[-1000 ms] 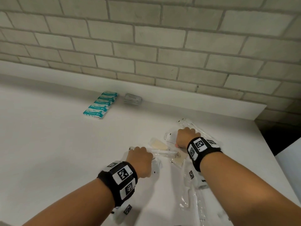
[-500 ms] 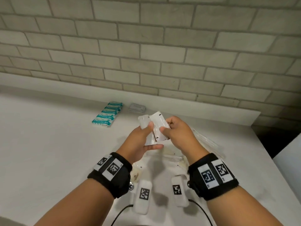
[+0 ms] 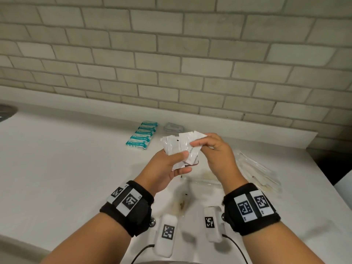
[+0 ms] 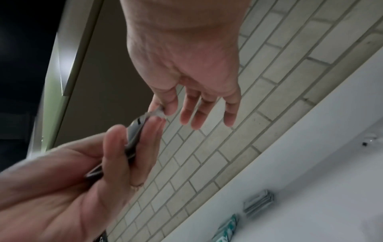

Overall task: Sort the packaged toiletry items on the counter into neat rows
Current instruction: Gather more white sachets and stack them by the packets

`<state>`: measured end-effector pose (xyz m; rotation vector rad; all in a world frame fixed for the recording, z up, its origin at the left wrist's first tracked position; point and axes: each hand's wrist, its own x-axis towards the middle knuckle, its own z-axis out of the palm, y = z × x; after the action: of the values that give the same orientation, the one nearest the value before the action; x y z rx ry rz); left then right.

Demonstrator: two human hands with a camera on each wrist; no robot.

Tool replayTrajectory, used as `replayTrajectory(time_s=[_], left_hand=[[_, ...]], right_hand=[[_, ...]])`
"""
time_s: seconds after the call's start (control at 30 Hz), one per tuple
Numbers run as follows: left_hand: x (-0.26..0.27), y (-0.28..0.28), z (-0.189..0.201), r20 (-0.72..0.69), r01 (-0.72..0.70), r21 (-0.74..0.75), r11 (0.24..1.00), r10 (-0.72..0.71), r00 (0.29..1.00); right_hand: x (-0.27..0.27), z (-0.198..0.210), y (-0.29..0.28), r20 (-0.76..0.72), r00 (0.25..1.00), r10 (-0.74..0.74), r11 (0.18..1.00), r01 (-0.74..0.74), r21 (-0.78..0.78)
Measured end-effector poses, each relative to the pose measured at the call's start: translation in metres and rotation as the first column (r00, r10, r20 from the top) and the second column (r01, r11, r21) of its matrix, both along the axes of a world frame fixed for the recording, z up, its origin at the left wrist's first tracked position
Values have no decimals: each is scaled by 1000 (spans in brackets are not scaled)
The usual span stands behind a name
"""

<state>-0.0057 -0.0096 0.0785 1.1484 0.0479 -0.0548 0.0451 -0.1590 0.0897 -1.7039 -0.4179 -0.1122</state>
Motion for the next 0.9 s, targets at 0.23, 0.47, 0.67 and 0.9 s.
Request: replayTrajectory(time_s=[0.23,0.47,0.67,0.9], left_hand=[[-2,35,-1,90,-79,106,991,70,993],[7,66,-4,0,-103,119,988,104,995],[13,83,3,13,-13,-97,995,14,1000],[24,110,-2,-56,-97,-68,993,94,994]], right_hand=[[-12,1,42,-260,961,96,995,-86,50],[-1,4,61,-34,983,-181,981,178,-79],[-6,-8,80,641,760,104,764,352,-540],[-3,16,78,247,969,-24,860,146,-488]])
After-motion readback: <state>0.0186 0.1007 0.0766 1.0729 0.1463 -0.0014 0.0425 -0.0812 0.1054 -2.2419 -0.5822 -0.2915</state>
